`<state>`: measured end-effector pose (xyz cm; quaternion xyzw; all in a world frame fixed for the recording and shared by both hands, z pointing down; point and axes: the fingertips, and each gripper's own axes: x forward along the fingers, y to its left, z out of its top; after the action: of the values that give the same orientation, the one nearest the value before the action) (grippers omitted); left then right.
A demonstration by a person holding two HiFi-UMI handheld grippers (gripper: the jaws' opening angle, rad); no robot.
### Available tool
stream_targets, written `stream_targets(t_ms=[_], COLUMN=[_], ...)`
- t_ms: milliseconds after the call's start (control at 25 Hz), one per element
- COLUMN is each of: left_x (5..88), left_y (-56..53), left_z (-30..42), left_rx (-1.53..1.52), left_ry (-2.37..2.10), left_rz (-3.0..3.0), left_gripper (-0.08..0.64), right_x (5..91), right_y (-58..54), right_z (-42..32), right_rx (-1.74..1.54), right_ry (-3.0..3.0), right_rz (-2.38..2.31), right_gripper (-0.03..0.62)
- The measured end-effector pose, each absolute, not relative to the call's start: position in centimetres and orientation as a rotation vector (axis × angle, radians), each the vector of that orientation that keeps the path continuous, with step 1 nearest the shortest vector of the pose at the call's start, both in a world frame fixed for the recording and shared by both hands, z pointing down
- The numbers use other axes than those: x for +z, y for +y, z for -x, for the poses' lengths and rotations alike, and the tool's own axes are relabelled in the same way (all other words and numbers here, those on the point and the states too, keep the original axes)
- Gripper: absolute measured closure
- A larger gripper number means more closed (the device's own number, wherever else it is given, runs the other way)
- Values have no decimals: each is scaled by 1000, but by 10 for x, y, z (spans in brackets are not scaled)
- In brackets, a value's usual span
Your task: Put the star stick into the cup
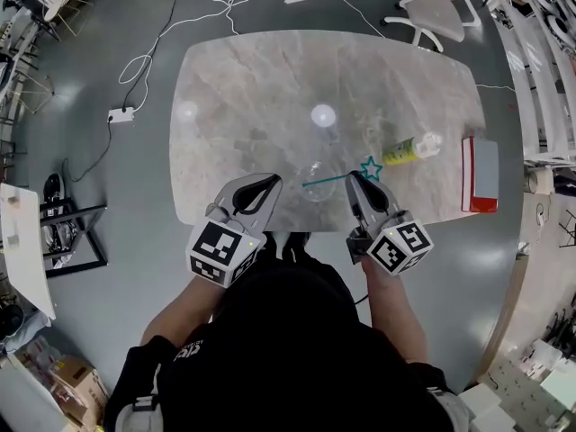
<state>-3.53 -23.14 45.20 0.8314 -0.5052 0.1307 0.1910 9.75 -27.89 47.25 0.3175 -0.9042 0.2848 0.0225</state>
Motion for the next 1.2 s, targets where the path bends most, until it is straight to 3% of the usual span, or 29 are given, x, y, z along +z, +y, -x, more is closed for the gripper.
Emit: stream_targets(t_ms=[1200], left_x=[530], left_y=[-272], left_z=[26], left_rx=[325], left_ry=[-1369], left_rz=[-2235], left_gripper=[557], right_x=[579], right_y=[-291], right_z=[-69], right_rx=[951], right_ry=[-2637], right_rz=[-794], right_gripper=[556])
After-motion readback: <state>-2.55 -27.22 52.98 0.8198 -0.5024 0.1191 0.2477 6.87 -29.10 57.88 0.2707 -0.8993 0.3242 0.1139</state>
